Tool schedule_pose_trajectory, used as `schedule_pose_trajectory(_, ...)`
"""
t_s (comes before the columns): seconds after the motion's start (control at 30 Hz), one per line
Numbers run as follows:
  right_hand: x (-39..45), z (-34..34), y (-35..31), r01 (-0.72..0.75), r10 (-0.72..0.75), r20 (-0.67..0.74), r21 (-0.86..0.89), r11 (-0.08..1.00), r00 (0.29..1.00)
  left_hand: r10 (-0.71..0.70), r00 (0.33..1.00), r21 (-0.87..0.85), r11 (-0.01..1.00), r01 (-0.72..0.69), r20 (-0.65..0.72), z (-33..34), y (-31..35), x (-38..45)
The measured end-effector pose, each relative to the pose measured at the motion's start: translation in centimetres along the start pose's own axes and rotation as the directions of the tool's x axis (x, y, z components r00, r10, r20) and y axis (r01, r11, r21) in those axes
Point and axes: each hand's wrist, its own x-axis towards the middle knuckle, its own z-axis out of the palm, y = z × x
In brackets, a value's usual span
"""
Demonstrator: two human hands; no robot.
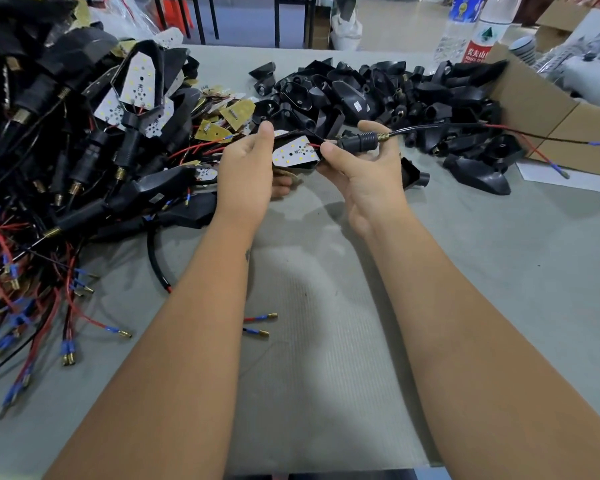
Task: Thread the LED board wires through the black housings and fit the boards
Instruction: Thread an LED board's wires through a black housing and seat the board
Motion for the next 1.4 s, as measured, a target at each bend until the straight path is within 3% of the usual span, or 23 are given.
schedule_pose_trajectory(0.07,0.0,-0.2,-0.1,-0.006,0.006,-0.03,-0.006,1.0,1.0,-0.052,0.995,-0.08,0.995,0.059,0.089,-0.1,0.1,0.1)
schedule_pose_trajectory(0.13,0.1,-0.4,-0.1,-0.018,0.016,-0.052,-0.04,0.999,0.999,-0.017,0.99,-0.095,0.995,0.03,0.138,-0.1,-0.1,0.3)
schedule_pose_trajectory(0.3,0.4,-0.5,-0.4,-0.089,0.083,-0.08,-0.082,0.993,0.993,0.014,0.992,-0.102,0.995,-0.001,0.124,-0.3,-0.4,0.2)
schedule_pose_trajectory(0.43,0.9,-1.2,-0.7,-0.162,0.158,-0.196,-0.003,0.987,0.968,0.009,0.997,-0.121,0.993,0.0,0.076,-0.7,-0.1,0.6)
schedule_pose_trajectory(0.57,0.8,-1.3,-1.0,-0.074,0.064,-0.245,-0.032,0.997,0.967,0.0,0.999,-0.267,0.964,-0.012,-0.043,-0.5,1.4,0.5)
schedule_pose_trajectory(0.67,0.3,-1.1,-1.3,0.033,-0.053,-0.158,-0.131,0.991,0.986,0.005,0.992,-0.43,0.901,-0.059,-0.125,-0.4,2.9,-0.1)
schedule_pose_trajectory(0.73,-0.2,-0.3,-1.5,0.128,-0.152,-0.063,-0.285,0.95,0.986,0.008,0.988,-0.439,0.895,-0.076,-0.157,-0.9,3.9,-0.1)
schedule_pose_trajectory(0.87,-2.1,2.4,-1.1,0.341,-0.285,0.19,-0.466,0.817,0.94,0.029,0.988,-0.301,0.951,-0.075,-0.155,-4.2,6.9,1.4)
schedule_pose_trajectory(0.97,-4.0,5.3,0.3,0.518,-0.346,0.401,-0.492,0.7,0.848,0.121,0.962,-0.083,0.986,-0.145,-0.246,-8.1,9.2,3.3)
schedule_pose_trajectory(1.03,-4.9,7.9,1.2,0.675,-0.385,0.571,-0.482,0.558,0.725,0.181,0.93,0.055,0.983,-0.173,-0.318,-10.8,10.4,4.5)
schedule_pose_trajectory(1.13,-5.5,12.9,2.4,0.877,-0.347,0.807,-0.416,0.24,0.477,0.233,0.891,0.183,0.968,-0.172,-0.391,-15.0,12.1,6.2)
schedule_pose_trajectory(1.2,-5.4,16.4,2.9,0.91,-0.283,0.865,-0.387,0.148,0.414,0.291,0.853,0.268,0.945,-0.186,-0.433,-17.3,13.4,7.2)
schedule_pose_trajectory(1.3,-4.8,21.1,3.9,0.888,-0.173,0.871,-0.448,0.108,0.46,0.408,0.819,0.457,0.866,-0.205,-0.405,-19.6,15.2,8.2)
schedule_pose_trajectory(1.4,-3.9,23.9,5.6,0.818,-0.052,0.817,-0.575,-0.009,0.574,0.336,0.929,0.7,0.701,-0.138,-0.153,-20.3,15.1,9.1)
